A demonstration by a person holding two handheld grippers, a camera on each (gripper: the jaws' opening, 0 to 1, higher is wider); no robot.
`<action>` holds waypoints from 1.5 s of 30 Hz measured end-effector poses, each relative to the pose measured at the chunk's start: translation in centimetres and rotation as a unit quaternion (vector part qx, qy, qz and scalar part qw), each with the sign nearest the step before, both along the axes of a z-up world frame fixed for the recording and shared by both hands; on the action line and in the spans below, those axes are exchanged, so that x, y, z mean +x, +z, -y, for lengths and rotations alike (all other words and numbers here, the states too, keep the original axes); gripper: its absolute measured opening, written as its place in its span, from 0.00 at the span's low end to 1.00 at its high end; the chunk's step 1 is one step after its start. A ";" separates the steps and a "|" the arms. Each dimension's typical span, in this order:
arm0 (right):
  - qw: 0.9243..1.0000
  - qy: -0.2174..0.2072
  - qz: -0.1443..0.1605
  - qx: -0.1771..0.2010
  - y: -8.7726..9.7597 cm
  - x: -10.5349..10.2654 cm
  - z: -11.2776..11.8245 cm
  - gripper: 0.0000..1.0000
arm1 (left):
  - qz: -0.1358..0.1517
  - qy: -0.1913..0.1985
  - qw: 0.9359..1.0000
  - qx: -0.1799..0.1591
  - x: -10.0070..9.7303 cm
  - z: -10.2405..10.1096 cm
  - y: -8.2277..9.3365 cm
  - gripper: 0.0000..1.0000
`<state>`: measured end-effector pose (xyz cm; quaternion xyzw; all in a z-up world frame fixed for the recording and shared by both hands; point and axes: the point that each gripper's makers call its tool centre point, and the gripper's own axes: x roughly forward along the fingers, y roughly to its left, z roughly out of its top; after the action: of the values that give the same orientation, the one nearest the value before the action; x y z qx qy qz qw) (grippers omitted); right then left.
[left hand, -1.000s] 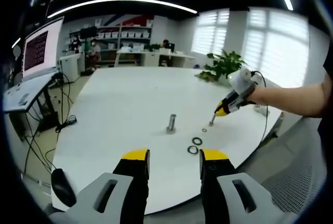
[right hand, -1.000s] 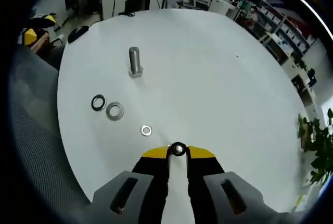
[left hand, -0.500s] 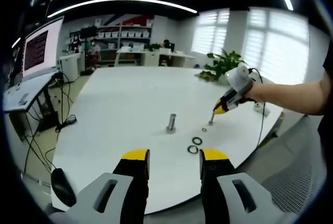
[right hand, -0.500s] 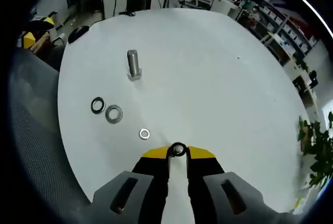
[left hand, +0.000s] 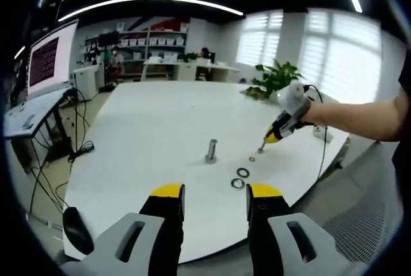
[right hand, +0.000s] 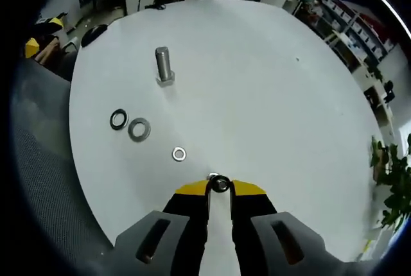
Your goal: Place the washer onto the threaded stud by aligning its center hole with the stud, sliding it down to the base, and recovering from edge contact or off-axis alignment until the washer reaches the visible bottom stop.
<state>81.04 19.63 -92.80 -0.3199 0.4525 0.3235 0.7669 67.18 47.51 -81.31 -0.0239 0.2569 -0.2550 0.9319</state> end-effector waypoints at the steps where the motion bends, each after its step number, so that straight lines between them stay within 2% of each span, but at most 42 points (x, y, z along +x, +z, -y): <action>1: 1.000 0.000 0.000 0.000 -0.1 0.0 0.0 0.13 | 0.000 0.000 1.000 0.000 0.0 0.0 0.0 0.36; 16: 0.999 0.008 -0.043 -0.017 -3.3 0.4 -0.4 0.13 | -0.002 0.003 1.000 0.001 0.0 -0.1 -0.1 0.36; 27: 0.999 0.006 -0.054 -0.007 -3.4 0.7 -0.3 0.15 | -0.002 0.005 1.000 0.001 0.1 -0.2 -0.1 0.36; 28: 0.999 -0.006 -0.045 -0.003 -3.3 1.0 -0.1 0.18 | -0.002 0.005 1.000 0.001 0.1 -0.2 -0.1 0.36; 30: 0.998 -0.024 -0.048 0.012 -3.3 0.8 -0.1 0.26 | -0.002 0.005 1.000 0.001 0.1 -0.2 0.0 0.36; 35: 0.998 -0.041 -0.044 0.028 -2.7 0.3 0.1 0.35 | 0.000 0.006 1.000 0.000 0.2 -0.2 0.0 0.36; 39: 0.995 -0.068 -0.045 0.057 -2.0 -0.2 0.2 0.35 | 0.002 0.006 1.000 -0.001 0.2 -0.2 0.1 0.36; 45: 0.993 -0.084 -0.051 0.062 -1.7 -1.3 1.1 0.35 | 0.003 0.004 1.000 -0.001 0.1 -0.1 0.1 0.36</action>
<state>79.76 18.56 -94.52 -0.2155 0.4955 0.3009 0.7858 67.32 47.64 -81.19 -0.0248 0.2535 -0.2518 0.9337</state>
